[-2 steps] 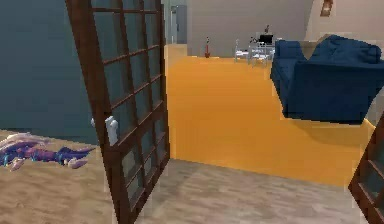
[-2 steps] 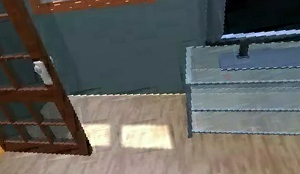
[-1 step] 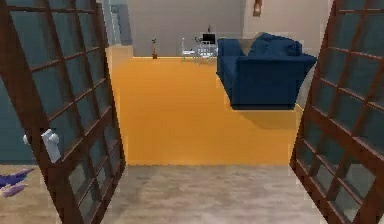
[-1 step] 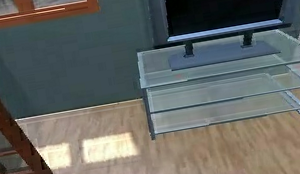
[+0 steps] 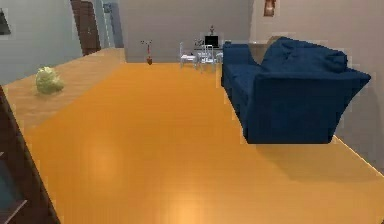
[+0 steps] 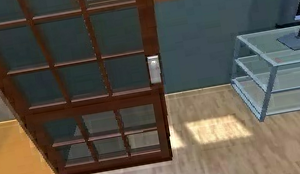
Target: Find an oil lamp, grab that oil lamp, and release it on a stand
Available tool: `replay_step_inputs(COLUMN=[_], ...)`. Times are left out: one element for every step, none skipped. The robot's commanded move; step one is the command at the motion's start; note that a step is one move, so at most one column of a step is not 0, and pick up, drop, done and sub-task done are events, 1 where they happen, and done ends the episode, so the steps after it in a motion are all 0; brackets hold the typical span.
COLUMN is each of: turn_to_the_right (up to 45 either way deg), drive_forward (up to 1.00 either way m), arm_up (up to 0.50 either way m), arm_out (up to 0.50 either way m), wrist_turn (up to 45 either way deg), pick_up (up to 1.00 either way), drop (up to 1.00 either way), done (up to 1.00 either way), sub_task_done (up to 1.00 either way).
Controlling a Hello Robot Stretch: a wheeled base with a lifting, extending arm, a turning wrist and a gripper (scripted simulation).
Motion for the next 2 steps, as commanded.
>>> replay_step_inputs(turn_to_the_right=[3.0, 0.0], drive_forward=[0.0, 1.0], arm_up=[0.0, 0.0], arm_out=[0.0, 0.0], wrist_turn=[0.0, 0.0], pick_up=[0.0, 0.0], drop=[0.0, 0.0], done=[0.0, 0.0], sub_task_done=[0.0, 0.0])
